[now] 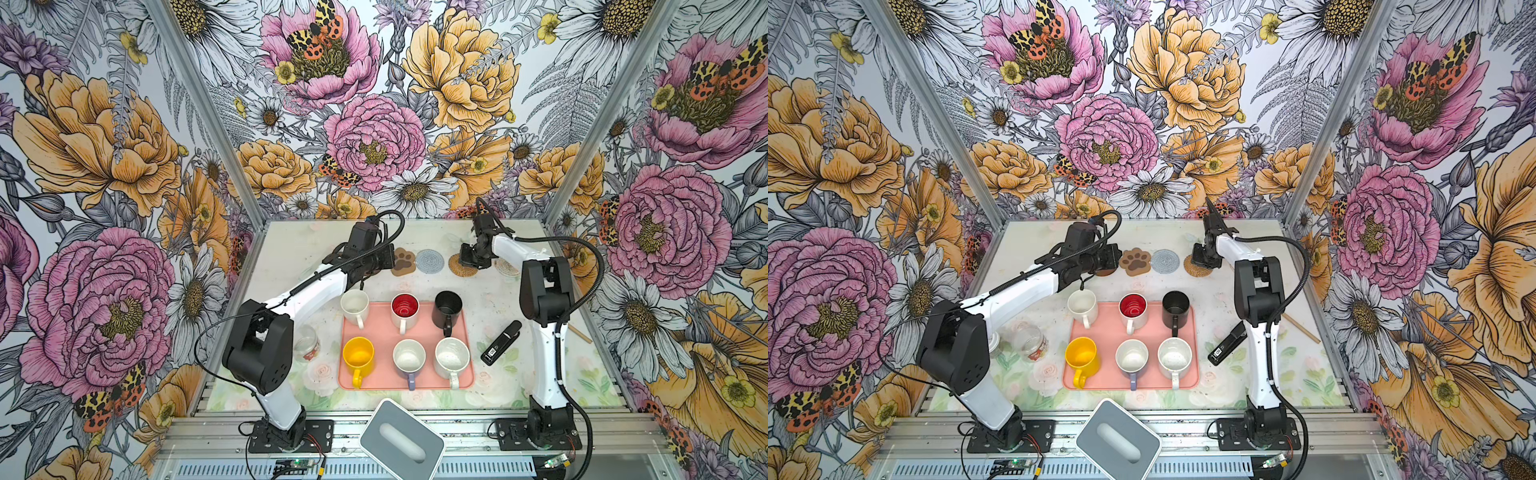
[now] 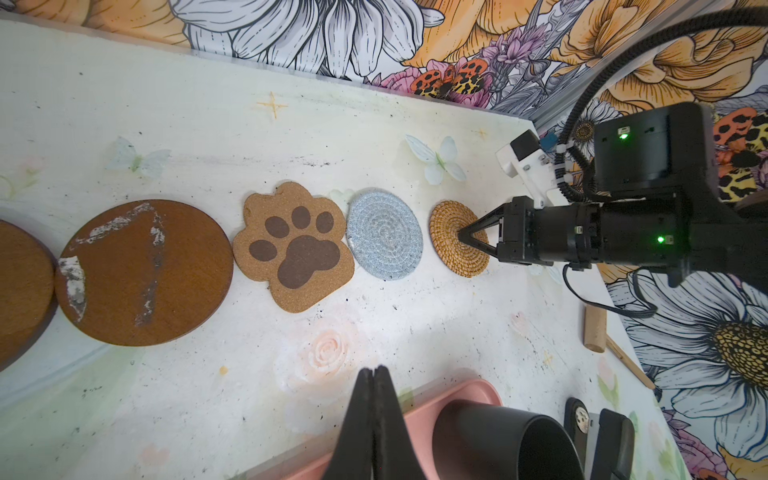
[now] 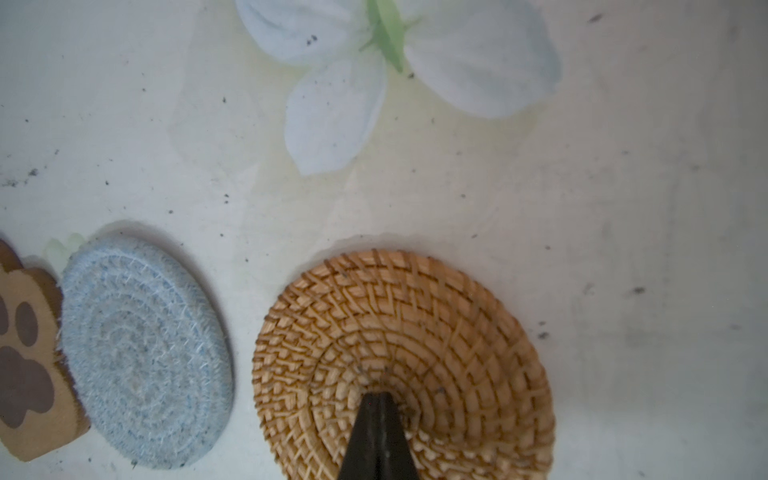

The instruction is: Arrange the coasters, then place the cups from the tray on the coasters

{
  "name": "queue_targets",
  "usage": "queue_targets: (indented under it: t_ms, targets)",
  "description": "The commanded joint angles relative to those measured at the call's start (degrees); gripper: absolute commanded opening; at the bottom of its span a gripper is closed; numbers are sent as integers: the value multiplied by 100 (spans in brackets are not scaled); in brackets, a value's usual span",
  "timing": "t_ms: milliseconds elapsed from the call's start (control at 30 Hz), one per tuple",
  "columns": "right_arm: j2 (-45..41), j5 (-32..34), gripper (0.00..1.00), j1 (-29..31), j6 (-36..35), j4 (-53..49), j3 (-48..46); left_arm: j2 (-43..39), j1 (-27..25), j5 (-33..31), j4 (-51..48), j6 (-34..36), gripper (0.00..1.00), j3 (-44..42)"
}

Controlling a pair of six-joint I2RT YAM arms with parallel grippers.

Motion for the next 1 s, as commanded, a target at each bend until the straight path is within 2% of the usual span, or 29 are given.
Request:
queue_targets:
  t_ms: [0,533,967]
  targets:
    - [235,-131,0,69,51,-58,174,-198,70,-76,124,-73,0,-94]
    - [331,-183,0,159,72,-76,351,-185,87,-70,93,-56,0,-43]
    - [31,188,0,160,0,-58,577,-219,98,-60,88,-39,0,-54]
